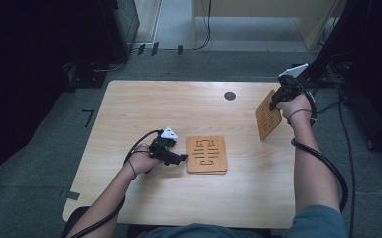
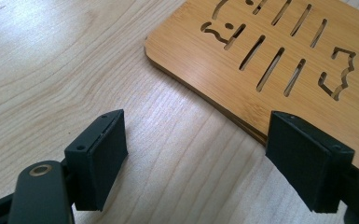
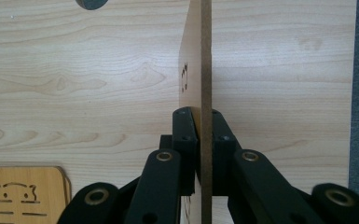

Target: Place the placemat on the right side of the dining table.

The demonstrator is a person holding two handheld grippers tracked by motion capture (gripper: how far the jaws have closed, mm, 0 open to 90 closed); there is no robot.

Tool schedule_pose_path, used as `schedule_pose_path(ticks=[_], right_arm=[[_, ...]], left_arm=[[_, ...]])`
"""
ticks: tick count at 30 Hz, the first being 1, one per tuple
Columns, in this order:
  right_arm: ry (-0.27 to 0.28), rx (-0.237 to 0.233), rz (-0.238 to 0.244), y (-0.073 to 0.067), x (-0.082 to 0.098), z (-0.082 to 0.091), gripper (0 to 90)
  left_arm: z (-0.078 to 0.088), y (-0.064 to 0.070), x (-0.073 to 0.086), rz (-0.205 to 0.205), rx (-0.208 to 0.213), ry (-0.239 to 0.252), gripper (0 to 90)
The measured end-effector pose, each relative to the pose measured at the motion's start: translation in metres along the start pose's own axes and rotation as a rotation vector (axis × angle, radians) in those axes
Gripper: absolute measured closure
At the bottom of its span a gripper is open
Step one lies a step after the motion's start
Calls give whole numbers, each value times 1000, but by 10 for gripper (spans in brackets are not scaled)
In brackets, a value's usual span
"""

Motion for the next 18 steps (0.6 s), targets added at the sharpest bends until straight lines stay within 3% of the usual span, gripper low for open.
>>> schedule_pose_path(ticks=[6, 12, 18], right_arm=[[1, 1, 11, 2, 4, 0, 821], [-10, 43, 35, 6, 7, -1, 785], [-16, 50, 42, 9, 10, -2, 756]], left_arm=[[0, -2, 0, 1, -6, 0, 196], [1, -3, -1, 7, -2, 0, 196], [0, -4, -1, 9, 0, 4, 196]])
Point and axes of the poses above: each handheld gripper's, and its own axes: z roughly backward along the jaws, x roughly out of its underside, y roughly to its right, the point moved 6 cm from there along -z, roughly forward along the jaws, and after that the axes turned 9 degrees about z, right-handed, at the moved point
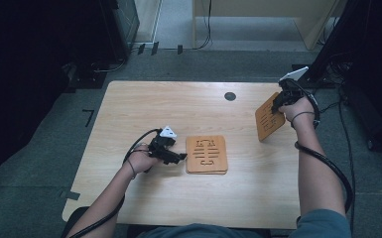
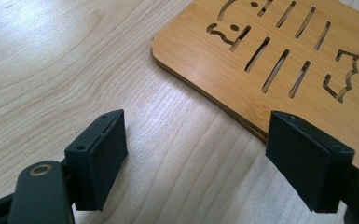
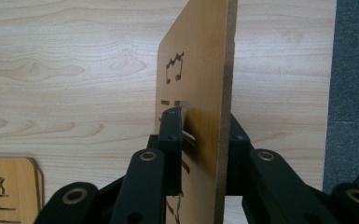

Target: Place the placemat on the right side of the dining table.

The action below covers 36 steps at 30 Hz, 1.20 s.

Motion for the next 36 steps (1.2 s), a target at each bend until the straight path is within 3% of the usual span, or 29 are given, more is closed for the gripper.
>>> schedule_pose_path(ticks=[15, 22, 36], right_arm=[[10, -30, -18, 6, 6, -8, 702], [16, -53, -50, 12, 10, -15, 662], [37, -65, -50, 15, 13, -27, 593]], left_arm=[[0, -1, 0, -1, 0, 3, 196], [0, -2, 0, -2, -1, 2, 196], [0, -2, 0, -4, -4, 2, 196]])
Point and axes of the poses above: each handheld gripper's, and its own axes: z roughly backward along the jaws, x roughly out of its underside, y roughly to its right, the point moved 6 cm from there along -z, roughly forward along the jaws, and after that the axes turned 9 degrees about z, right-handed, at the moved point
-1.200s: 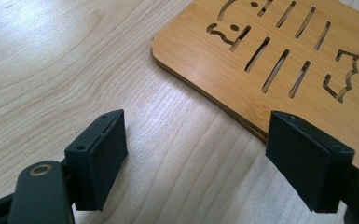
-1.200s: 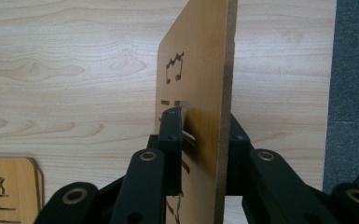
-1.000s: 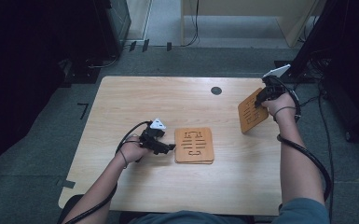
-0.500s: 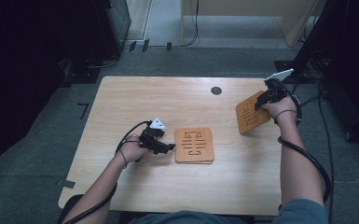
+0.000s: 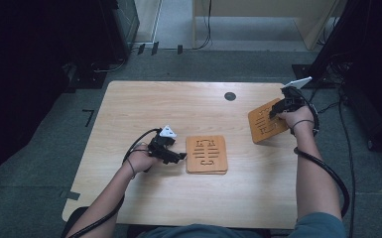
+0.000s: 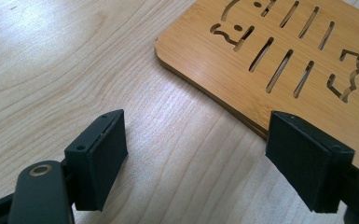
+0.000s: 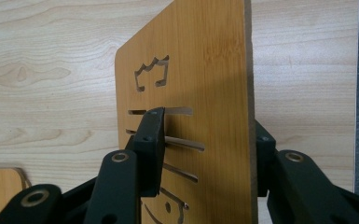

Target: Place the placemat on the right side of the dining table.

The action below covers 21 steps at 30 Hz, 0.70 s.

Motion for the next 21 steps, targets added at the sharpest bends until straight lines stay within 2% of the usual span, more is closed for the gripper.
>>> schedule_pose_path(ticks=[4, 12, 21], right_arm=[[11, 1, 4, 2, 1, -3, 569], [17, -28, -20, 5, 5, -13, 517], [33, -45, -26, 6, 7, -18, 494]], left_arm=[[0, 0, 0, 0, 0, -1, 196], [1, 0, 1, 1, -2, 0, 196], [1, -1, 1, 4, -3, 1, 196]])
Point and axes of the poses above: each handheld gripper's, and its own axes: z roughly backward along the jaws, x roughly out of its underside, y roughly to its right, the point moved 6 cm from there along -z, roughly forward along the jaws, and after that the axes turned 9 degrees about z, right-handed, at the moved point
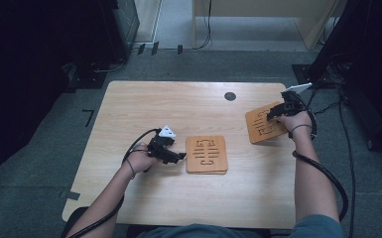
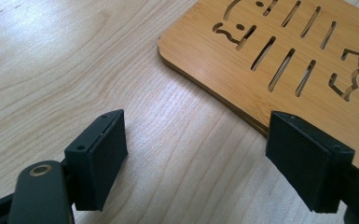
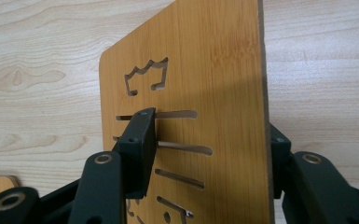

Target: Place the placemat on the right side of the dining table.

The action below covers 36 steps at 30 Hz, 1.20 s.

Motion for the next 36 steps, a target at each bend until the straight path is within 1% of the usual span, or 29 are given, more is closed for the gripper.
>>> schedule_pose_path(ticks=[4, 5, 9, 14, 17, 19, 25, 32, 33, 34, 36], right_arm=[[6, -15, -5, 3, 1, -3, 482], [11, -20, -9, 6, 2, -5, 462], [14, -40, -31, 9, 5, -8, 456], [19, -39, -26, 12, 6, -11, 437], [24, -48, -36, 12, 6, -14, 425], [22, -47, -32, 12, 7, -19, 400], [22, -64, -42, 14, 9, -27, 382], [29, -52, -39, 15, 9, -30, 366], [38, -50, -28, 16, 8, -31, 365], [38, -50, -28, 16, 8, -31, 365], [41, -45, -13, 15, 8, -32, 363]], left_arm=[[0, 0, 0, -1, 0, 1, 196], [0, 0, 0, -1, -1, 4, 192], [-1, 0, 0, -4, -2, 6, 188], [-1, 0, 0, -6, -5, 6, 188], [-1, 0, 0, -6, -5, 7, 188], [-1, 1, 0, -8, -5, 8, 188], [-2, 1, 0, -10, -5, 10, 187], [-2, 1, 0, -9, -7, 11, 187], [-2, 1, 0, -6, -7, 12, 187], [-2, 1, 0, -6, -7, 12, 187], [-2, 1, 0, -5, -5, 14, 187]])
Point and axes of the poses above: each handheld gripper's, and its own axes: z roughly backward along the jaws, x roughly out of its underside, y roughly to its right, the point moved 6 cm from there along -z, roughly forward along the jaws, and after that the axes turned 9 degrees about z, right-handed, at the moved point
